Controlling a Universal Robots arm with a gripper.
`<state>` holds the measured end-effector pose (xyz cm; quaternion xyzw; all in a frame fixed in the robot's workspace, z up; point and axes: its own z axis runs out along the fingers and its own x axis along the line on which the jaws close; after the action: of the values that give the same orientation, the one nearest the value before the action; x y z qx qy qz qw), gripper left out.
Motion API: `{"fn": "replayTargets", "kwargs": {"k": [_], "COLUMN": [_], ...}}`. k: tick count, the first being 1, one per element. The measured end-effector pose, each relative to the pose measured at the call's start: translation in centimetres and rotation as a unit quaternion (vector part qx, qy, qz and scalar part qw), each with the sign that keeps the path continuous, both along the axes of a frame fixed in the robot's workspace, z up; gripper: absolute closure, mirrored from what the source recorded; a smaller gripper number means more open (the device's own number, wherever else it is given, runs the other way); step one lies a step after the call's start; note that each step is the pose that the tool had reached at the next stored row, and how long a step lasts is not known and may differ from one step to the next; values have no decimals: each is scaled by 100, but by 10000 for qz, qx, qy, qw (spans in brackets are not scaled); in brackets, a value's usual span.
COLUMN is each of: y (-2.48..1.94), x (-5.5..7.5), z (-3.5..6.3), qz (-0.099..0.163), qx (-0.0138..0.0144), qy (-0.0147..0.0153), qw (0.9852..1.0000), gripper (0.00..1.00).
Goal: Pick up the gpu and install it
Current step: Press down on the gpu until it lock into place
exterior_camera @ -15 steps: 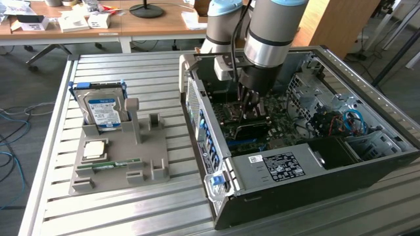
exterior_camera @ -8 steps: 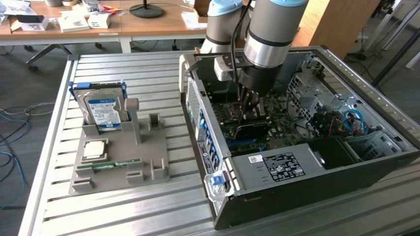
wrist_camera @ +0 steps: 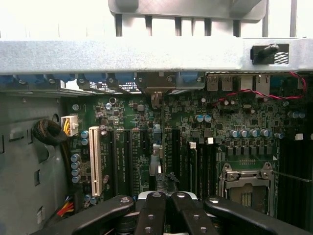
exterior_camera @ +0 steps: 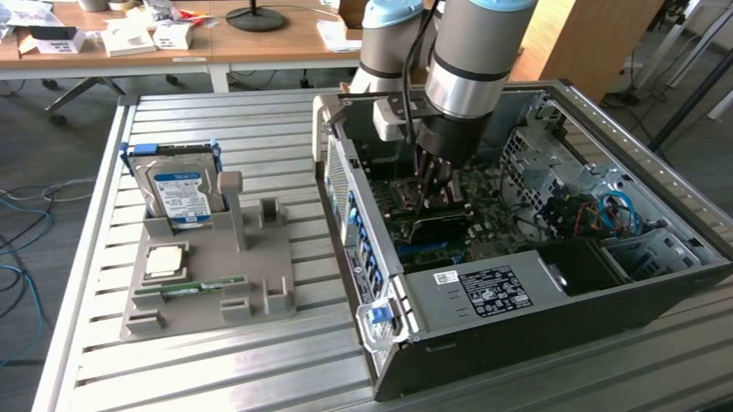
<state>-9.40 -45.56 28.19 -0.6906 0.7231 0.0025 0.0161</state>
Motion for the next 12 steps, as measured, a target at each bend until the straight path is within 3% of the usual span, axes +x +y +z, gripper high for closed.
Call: {"fn": "replayTargets", "kwargs": {"k": [12], "y": [1], "x": [-1], "z": [-11], "qz": [0], "qx": [0], "qy": [0], "qw": [10000], "gripper": [89]}}
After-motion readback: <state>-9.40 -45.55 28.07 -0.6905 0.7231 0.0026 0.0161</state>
